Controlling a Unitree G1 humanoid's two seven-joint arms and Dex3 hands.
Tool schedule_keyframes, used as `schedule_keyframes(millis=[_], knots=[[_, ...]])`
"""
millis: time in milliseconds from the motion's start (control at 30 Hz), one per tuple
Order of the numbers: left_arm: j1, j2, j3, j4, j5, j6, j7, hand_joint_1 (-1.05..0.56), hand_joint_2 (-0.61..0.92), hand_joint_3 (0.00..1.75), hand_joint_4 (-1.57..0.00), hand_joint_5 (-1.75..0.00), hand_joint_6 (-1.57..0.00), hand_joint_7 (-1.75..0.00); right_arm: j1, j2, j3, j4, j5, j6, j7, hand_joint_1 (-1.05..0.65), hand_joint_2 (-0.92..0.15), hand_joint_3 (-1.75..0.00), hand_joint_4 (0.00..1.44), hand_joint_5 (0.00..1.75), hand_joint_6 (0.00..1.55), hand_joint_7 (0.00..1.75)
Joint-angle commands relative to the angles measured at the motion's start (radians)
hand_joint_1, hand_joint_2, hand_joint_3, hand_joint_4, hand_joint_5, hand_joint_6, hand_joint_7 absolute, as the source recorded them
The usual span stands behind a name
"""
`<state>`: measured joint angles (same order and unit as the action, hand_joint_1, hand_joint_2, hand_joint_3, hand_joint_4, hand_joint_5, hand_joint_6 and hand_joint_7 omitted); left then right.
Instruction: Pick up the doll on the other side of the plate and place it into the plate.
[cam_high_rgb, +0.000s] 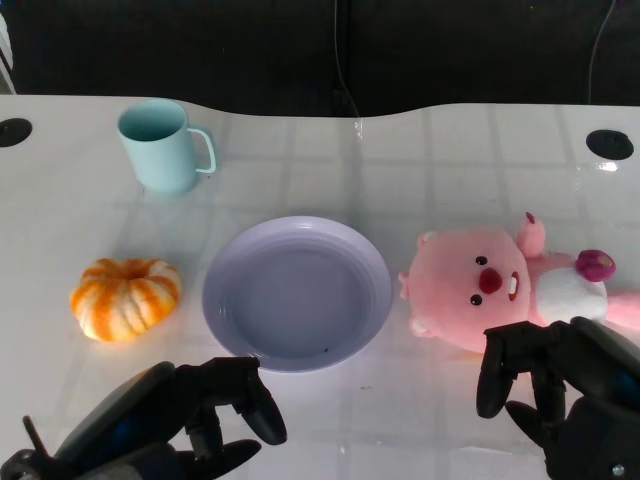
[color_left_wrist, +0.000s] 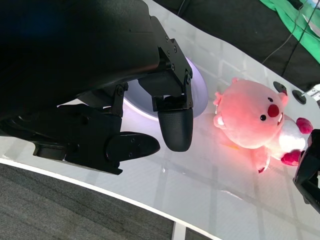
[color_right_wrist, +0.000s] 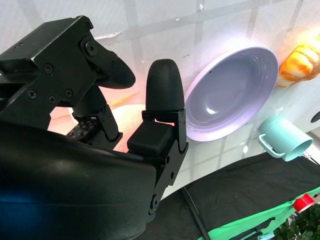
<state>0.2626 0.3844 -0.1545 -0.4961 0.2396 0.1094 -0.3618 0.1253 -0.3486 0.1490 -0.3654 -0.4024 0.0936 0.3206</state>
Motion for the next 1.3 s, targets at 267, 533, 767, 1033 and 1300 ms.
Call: schedule_keyframes(millis=[267,533,767,1033,1300], knots=[[-0.008,0.015,0.01,-0.006,0.001,-0.001,-0.006,-0.15,0.92,0.48,-0.6,-1.56,-0.62,-1.16,-0.008,-0.013,-0.002,0.003,0.004,0.01,0.005,0.0,-0.42,-1.19,0.82,1.75,0.81,1.32],[-0.009,0.015,0.01,-0.012,0.0,0.011,-0.009,-0.17,0.92,0.47,-0.6,-1.54,-0.62,-1.14,-0.01,-0.011,0.001,0.009,-0.006,0.011,0.0,0.0,-0.42,-1.19,0.8,1.75,0.81,1.32],[-0.009,0.017,0.011,-0.009,0.0,0.005,-0.007,-0.15,0.92,0.47,-0.59,-1.53,-0.63,-1.14,-0.011,-0.006,-0.005,0.015,-0.003,-0.009,-0.014,0.02,-0.42,-1.17,0.81,1.74,0.82,1.31],[-0.008,0.017,0.01,-0.007,0.001,0.006,-0.007,-0.16,0.92,0.47,-0.6,-1.52,-0.63,-1.13,-0.019,0.008,-0.047,0.029,0.057,-0.022,-0.032,0.0,-0.55,-0.9,0.78,1.39,0.79,1.0],[-0.007,0.017,0.01,-0.011,0.007,0.01,-0.004,-0.16,0.92,0.46,-0.59,-1.51,-0.63,-1.12,-0.032,-0.01,-0.063,0.056,-0.034,-0.083,-0.139,-0.15,-0.87,-0.11,0.76,0.67,0.82,0.19]])
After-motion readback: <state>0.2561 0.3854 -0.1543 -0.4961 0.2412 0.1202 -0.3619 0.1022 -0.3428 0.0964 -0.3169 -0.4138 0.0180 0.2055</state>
